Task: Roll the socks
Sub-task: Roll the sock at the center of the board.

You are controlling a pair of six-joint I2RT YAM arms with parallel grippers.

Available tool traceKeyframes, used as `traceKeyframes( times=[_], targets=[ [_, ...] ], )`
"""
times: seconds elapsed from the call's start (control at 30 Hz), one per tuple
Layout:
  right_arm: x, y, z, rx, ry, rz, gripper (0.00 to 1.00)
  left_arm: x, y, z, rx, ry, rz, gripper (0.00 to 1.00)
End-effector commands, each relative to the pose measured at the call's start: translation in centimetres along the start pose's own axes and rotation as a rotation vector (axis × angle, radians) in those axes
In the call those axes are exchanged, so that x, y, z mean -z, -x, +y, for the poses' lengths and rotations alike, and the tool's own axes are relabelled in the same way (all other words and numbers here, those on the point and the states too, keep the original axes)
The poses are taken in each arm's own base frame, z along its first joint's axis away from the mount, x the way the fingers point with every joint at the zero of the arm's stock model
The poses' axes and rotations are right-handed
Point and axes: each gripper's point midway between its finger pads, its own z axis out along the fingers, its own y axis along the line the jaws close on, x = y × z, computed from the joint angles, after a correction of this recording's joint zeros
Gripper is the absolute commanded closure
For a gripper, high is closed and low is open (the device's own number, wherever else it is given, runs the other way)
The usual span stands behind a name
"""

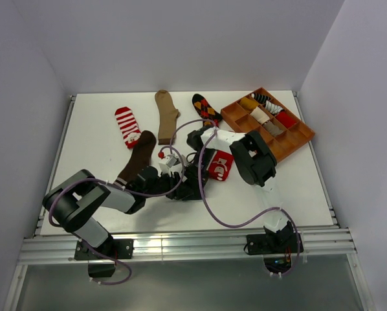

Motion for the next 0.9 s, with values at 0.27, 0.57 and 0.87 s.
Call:
traceKeyframes(
  times=[0.27,0.57,0.87],
  targets=[
    [-0.6,-0.1,-5.1,-0.021,-0.146,0.028,0.80,-0.4,-1.4,-0.2,0.018,-0.017,0.048,0.61],
    [-0.3,0.1,-5.5,-0.027,-0.181,0.009,0.77,-1.0,-3.2,0.9,0.072,0.056,0.115,0.83],
    [1.0,0.5,-5.3,-0.001,-0.235,-0.041,0.54,-0.9,-5.3,3.6,0.176,0.219,0.194,1.00]
  ],
)
